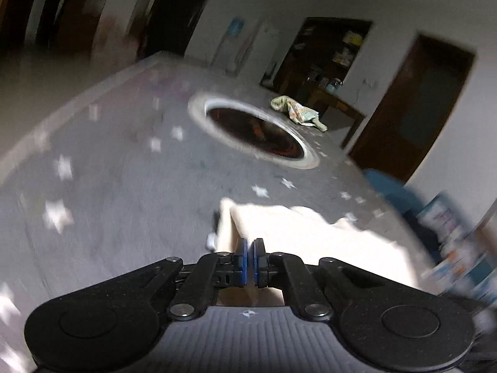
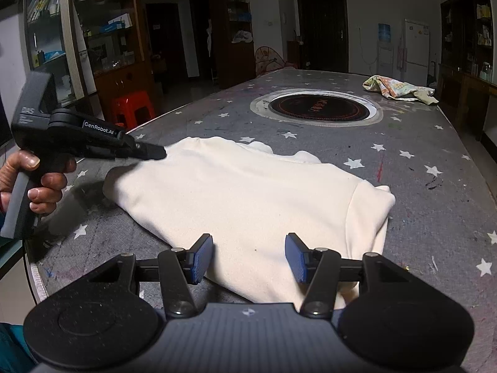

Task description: Fold clothes

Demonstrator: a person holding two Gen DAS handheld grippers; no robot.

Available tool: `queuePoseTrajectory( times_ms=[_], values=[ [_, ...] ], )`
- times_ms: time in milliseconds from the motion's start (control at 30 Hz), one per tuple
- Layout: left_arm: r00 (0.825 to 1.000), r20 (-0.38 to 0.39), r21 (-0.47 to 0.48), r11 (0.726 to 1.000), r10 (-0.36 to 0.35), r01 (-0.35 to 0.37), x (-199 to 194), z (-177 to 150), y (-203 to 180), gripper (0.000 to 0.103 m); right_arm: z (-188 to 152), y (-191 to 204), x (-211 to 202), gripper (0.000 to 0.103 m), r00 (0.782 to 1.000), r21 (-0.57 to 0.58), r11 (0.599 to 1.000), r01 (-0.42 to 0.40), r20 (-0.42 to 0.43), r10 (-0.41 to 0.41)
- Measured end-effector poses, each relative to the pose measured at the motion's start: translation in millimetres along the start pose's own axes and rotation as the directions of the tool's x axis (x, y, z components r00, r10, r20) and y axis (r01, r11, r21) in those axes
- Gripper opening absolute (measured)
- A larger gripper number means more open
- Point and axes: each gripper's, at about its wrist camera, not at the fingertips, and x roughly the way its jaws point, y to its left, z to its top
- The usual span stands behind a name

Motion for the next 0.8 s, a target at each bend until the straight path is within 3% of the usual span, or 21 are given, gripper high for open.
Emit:
queuePoseTrajectory(
  times_ms=[100,433,533,667,800],
  values=[
    [0.998,0.011,0.14,0.988,0.066,-0.067,6,-9,-15,0.004,0,1,0,0.053,1.0,-0.004,1.0,0.003,-0.001,-0.003],
    [0.994,0.026,0.207,0.973,0.102,-0.105,-2,-8,-30,0.008,4,3,-2,0.053,1.0,-0.01,1.0,0.008,-0.003,-0.008],
    [0.999,0.032,0.202,0.978,0.042,-0.047,-6,1,-40,0.008,10,1,-5,0.053,1.0,-0.001,1.0,0.011,0.011,-0.011],
    [0.996,-0.044,0.177,0.98,-0.084,0.09,5,8,-50,0.008,19,-6,-6,0.053,0.999,0.018,0.999,0.033,0.035,-0.034],
    [0.995,-0.089,0.193,0.979,-0.05,0.067,27,4,-51,0.008,20,-19,3,0.053,0.998,0.054,0.997,0.057,0.023,-0.059]
  ],
)
